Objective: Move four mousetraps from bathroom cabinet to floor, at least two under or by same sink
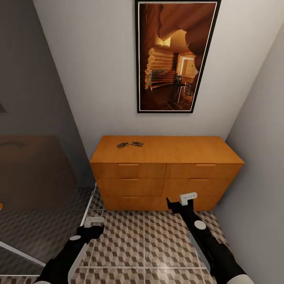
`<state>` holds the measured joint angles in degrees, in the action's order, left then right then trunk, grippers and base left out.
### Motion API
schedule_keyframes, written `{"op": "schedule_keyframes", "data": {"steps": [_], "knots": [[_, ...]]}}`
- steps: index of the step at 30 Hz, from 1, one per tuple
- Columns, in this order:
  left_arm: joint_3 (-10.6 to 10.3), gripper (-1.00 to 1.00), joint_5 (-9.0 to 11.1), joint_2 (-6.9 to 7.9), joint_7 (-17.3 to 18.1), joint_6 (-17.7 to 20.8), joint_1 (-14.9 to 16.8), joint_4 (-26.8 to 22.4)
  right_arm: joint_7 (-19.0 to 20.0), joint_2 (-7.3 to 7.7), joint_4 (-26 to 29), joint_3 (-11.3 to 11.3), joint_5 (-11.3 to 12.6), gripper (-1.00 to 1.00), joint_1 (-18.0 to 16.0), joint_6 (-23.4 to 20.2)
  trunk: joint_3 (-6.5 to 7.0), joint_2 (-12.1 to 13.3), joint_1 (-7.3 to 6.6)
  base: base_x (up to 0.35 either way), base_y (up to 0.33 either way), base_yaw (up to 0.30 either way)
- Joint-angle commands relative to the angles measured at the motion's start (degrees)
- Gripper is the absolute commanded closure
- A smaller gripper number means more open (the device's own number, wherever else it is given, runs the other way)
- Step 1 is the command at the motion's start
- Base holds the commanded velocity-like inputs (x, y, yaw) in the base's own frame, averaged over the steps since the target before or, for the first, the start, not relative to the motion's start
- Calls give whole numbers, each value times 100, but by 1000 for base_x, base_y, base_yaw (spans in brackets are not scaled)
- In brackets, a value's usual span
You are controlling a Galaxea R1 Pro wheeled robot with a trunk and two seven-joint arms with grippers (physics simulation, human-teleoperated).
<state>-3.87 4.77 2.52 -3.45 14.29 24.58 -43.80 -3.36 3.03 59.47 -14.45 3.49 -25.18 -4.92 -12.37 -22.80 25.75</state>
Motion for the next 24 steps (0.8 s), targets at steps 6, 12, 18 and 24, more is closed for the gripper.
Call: {"op": "schedule_keyframes", "data": {"steps": [6, 12, 18, 24], "knots": [[-34, -100, 50, 12, -39, 37, 3, -14, -34, 8, 18, -23, 37, -100, -5, -40, -11, -12, 3, 0, 0, 0], [-36, -100, 51, 12, -41, 38, 3, -11, -31, 5, 13, -23, 38, -100, -5, -37, -11, -12, 3, 0, 0, 0], [-41, -100, 51, 12, -42, 38, 3, -1, -33, 5, 12, -23, 38, -100, -5, -35, -11, -12, 3, 0, 0, 0], [-43, -100, 51, 10, -42, 38, 3, 7, -34, 5, 12, -23, 38, -100, -5, -35, -11, -12, 3, 0, 0, 0]]}}
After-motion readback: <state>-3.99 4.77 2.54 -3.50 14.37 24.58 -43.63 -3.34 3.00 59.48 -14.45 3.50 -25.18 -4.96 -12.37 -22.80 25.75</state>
